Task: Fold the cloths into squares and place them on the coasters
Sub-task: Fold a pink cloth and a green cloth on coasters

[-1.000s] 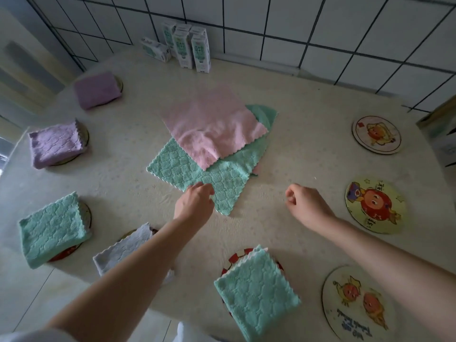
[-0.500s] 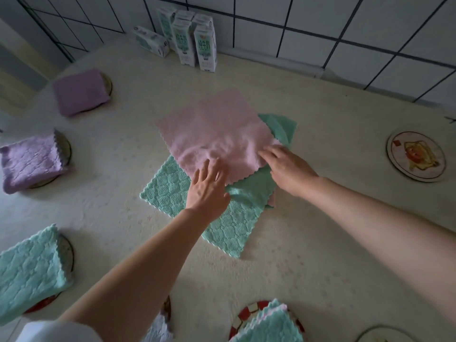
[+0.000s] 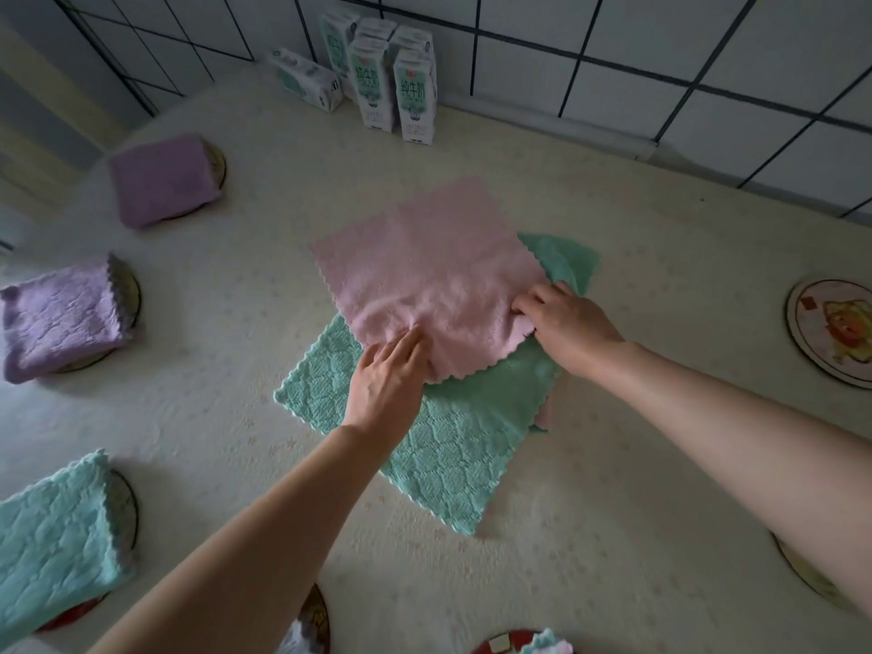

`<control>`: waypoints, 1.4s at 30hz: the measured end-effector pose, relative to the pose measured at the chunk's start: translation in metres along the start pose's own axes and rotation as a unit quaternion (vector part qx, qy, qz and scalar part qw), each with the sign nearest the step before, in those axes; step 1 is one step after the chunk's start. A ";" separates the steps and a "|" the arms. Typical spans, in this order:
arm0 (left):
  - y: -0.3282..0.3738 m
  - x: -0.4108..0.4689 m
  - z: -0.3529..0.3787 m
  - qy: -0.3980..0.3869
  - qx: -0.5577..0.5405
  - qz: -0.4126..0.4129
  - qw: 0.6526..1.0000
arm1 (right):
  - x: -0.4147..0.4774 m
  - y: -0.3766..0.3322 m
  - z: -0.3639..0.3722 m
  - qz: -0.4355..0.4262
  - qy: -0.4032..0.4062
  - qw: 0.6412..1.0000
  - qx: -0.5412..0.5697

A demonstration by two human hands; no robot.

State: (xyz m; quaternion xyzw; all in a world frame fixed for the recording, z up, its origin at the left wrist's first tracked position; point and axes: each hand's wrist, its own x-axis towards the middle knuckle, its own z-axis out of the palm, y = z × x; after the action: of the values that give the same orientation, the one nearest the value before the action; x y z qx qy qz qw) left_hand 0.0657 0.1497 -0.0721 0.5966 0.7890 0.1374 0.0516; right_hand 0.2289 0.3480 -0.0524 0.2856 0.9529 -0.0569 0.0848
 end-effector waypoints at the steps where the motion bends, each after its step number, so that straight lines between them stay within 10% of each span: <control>1: -0.001 0.002 -0.003 0.011 -0.001 -0.002 1.000 | 0.002 0.000 -0.001 0.003 0.000 1.000 -0.003; 14: -0.029 0.052 -0.093 0.098 -0.222 -0.196 0.950 | 0.046 0.005 -0.102 0.181 0.192 0.910 0.319; 23: 0.021 0.074 -0.163 0.247 -0.196 -0.120 0.941 | -0.002 0.019 -0.174 0.165 0.368 0.841 0.361; 42: 0.259 -0.148 0.010 0.079 -0.171 -0.047 0.981 | -0.346 0.133 -0.004 0.144 0.259 0.894 0.335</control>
State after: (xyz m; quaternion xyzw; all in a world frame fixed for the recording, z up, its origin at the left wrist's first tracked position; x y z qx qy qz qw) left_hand 0.3499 0.0745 -0.0220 0.5286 0.7825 0.3145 0.0969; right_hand 0.5864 0.2744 0.0104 0.4359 0.8139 -0.2842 -0.2583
